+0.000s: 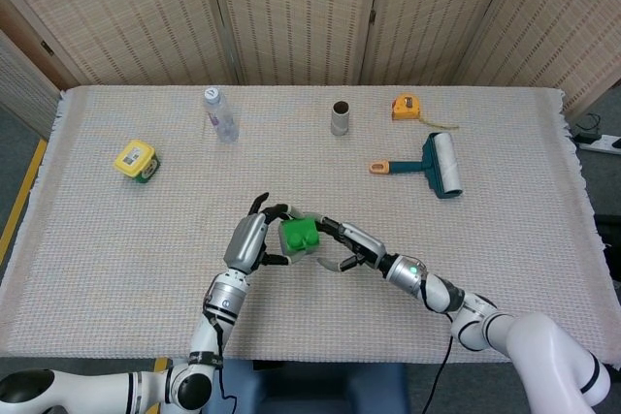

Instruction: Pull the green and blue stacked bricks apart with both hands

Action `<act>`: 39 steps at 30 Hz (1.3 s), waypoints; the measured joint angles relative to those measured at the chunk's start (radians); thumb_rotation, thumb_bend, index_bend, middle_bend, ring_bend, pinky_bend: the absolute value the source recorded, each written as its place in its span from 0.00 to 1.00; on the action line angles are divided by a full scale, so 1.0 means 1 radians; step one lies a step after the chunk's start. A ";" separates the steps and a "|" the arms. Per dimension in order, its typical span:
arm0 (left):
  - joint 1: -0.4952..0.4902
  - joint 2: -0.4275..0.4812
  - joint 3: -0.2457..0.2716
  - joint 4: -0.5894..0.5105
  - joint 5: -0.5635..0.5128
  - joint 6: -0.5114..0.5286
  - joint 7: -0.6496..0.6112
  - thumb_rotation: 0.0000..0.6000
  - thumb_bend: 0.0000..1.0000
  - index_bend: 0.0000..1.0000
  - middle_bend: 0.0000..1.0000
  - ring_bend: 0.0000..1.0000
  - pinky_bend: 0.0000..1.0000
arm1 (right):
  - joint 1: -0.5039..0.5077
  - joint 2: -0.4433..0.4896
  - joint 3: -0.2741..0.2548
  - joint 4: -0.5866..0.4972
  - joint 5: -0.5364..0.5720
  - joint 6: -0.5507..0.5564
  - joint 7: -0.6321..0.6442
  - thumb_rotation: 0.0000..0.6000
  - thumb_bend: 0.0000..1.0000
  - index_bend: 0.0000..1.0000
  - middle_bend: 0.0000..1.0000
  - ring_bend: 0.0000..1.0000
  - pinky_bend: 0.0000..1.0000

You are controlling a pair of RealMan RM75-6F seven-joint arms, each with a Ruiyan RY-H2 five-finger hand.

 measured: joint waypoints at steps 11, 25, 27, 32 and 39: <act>0.004 0.007 0.017 -0.025 -0.002 0.003 0.002 1.00 0.48 0.75 0.88 0.37 0.00 | 0.016 -0.019 0.003 0.020 0.011 -0.019 0.030 1.00 0.46 0.09 0.04 0.00 0.00; 0.006 0.008 0.017 -0.024 -0.009 0.011 0.002 1.00 0.48 0.75 0.88 0.38 0.00 | 0.021 -0.034 0.012 0.014 0.027 -0.019 0.026 1.00 0.46 0.53 0.24 0.11 0.00; 0.006 0.008 0.018 -0.025 -0.008 0.012 0.001 1.00 0.48 0.75 0.88 0.38 0.00 | 0.019 -0.036 0.019 0.011 0.036 -0.022 0.016 1.00 0.46 0.58 0.28 0.14 0.00; 0.007 0.010 0.019 -0.027 -0.006 0.013 -0.002 1.00 0.48 0.75 0.88 0.38 0.00 | 0.014 -0.040 0.031 0.004 0.054 -0.033 -0.012 1.00 0.46 0.68 0.37 0.24 0.00; 0.006 0.013 0.011 -0.026 0.002 0.015 -0.014 1.00 0.48 0.75 0.88 0.38 0.00 | 0.010 -0.041 0.045 -0.010 0.072 -0.051 -0.056 1.00 0.46 0.77 0.44 0.30 0.00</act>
